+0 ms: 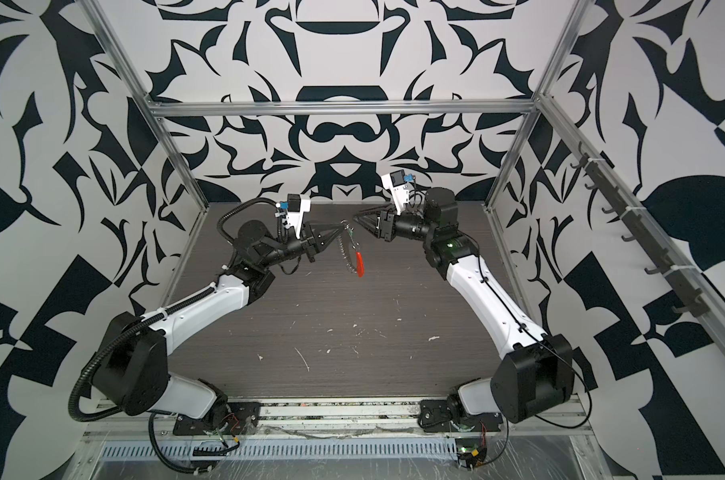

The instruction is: Put the keys on the keyring

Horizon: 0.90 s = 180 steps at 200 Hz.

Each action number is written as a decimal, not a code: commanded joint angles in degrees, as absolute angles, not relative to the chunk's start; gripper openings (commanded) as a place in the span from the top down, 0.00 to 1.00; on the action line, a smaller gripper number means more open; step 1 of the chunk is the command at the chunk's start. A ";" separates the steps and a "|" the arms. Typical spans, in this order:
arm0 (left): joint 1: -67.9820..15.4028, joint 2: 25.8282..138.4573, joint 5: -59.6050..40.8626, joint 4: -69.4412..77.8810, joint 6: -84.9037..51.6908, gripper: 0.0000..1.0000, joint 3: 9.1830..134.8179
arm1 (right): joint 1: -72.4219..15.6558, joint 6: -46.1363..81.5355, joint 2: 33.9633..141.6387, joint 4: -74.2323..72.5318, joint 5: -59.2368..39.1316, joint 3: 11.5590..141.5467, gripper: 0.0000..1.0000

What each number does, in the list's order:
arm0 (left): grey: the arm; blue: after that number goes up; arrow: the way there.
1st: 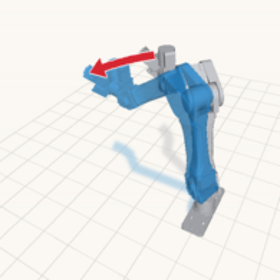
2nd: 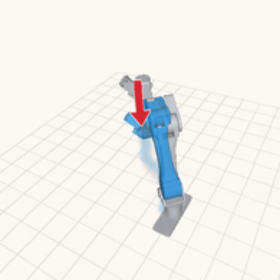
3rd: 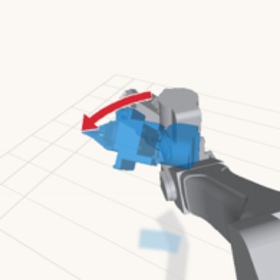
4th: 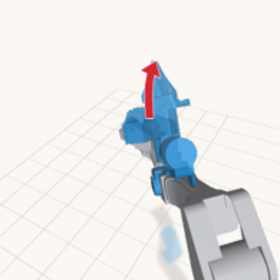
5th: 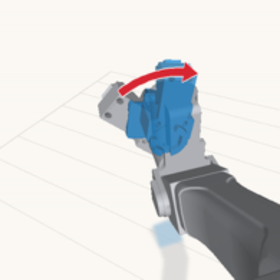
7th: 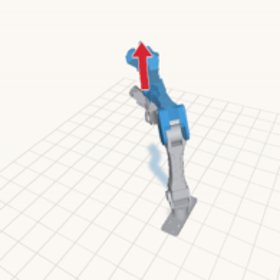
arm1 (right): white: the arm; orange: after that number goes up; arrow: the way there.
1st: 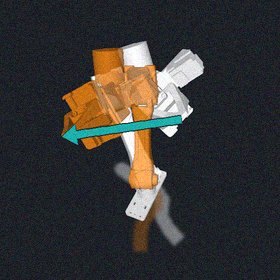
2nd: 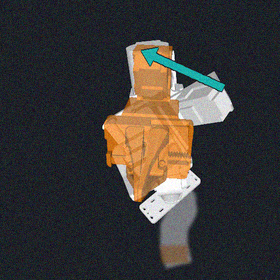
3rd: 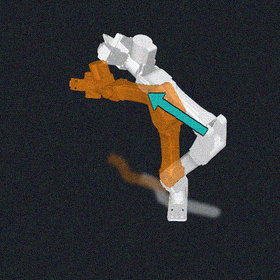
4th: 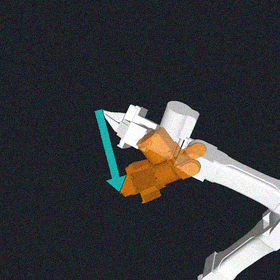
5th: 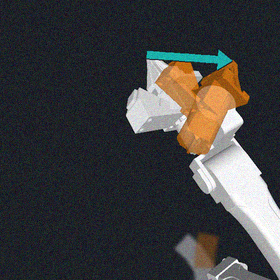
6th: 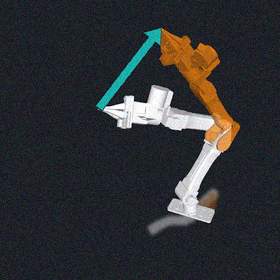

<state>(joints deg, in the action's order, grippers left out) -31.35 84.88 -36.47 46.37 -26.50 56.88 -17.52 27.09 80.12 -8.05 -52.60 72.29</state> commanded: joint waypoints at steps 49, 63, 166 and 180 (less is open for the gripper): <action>-31.03 85.40 -37.32 56.73 -31.79 1.00 58.79 | -18.98 31.02 80.79 -17.23 -55.94 71.28 0.63; -30.78 85.75 -36.91 58.47 -32.77 1.00 58.27 | -18.98 32.61 80.60 -19.53 -56.15 70.51 0.66; -30.68 87.65 -35.99 60.61 -34.75 1.00 58.71 | -21.35 37.06 81.83 -25.14 -57.12 69.35 0.82; -30.68 87.80 -35.47 61.70 -35.31 1.00 58.68 | -21.53 37.31 81.87 -25.52 -56.99 68.92 0.84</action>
